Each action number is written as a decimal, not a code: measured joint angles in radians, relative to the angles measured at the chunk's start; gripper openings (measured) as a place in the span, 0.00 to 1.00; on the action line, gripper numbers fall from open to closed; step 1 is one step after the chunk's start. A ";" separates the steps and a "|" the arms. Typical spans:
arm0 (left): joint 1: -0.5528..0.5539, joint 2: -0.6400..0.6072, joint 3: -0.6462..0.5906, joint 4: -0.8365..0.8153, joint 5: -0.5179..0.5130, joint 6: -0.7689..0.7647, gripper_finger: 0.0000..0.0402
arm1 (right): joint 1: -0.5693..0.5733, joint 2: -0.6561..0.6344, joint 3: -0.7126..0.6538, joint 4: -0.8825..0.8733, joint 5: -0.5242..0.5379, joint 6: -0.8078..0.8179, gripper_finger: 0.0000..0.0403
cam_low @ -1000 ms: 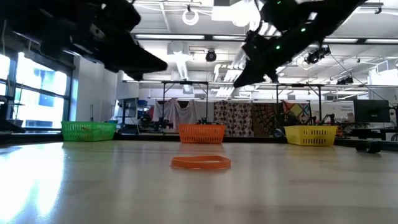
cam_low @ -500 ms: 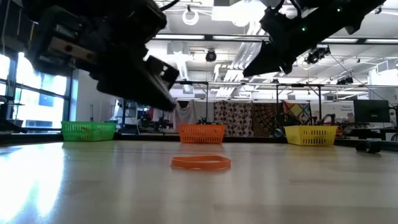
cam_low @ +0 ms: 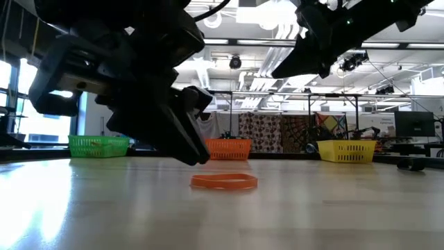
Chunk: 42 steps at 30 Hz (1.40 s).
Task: Sort rubber bands into baskets
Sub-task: Put the orange rubber band into the green bin
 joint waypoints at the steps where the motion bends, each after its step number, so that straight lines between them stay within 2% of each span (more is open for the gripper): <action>1: 0.000 0.000 0.000 -0.003 -0.006 0.001 0.18 | 0.005 0.000 0.000 0.000 0.005 0.001 0.00; 6: 0.000 0.001 -0.001 -0.034 -0.036 0.030 0.25 | 0.025 0.000 0.000 0.000 0.044 0.008 0.00; 14: 0.000 0.035 0.000 -0.024 -0.026 0.069 0.25 | 0.025 0.000 0.000 0.000 0.044 0.008 0.00; 18: 0.000 0.054 0.010 -0.017 -0.023 0.069 0.21 | 0.025 0.000 0.000 0.000 0.044 0.008 0.00; 24: 0.002 0.044 0.016 -0.027 -0.022 0.095 0.03 | 0.025 0.000 0.000 0.000 0.044 0.008 0.00; 26: 0.011 0.034 0.015 -0.033 -0.029 0.090 0.01 | 0.025 0.000 0.000 -0.001 0.044 0.008 0.00; 33: 0.043 -0.033 0.015 -0.077 -0.041 0.044 0.00 | 0.025 0.000 0.000 -0.004 0.043 0.008 0.00; 38: 0.092 -0.148 0.015 -0.200 -0.168 0.004 0.00 | 0.025 0.000 0.000 -0.007 0.043 0.008 0.00; 42: 0.165 -0.270 0.015 -0.339 -0.229 -0.075 0.00 | 0.025 0.000 0.000 -0.007 0.043 0.008 0.00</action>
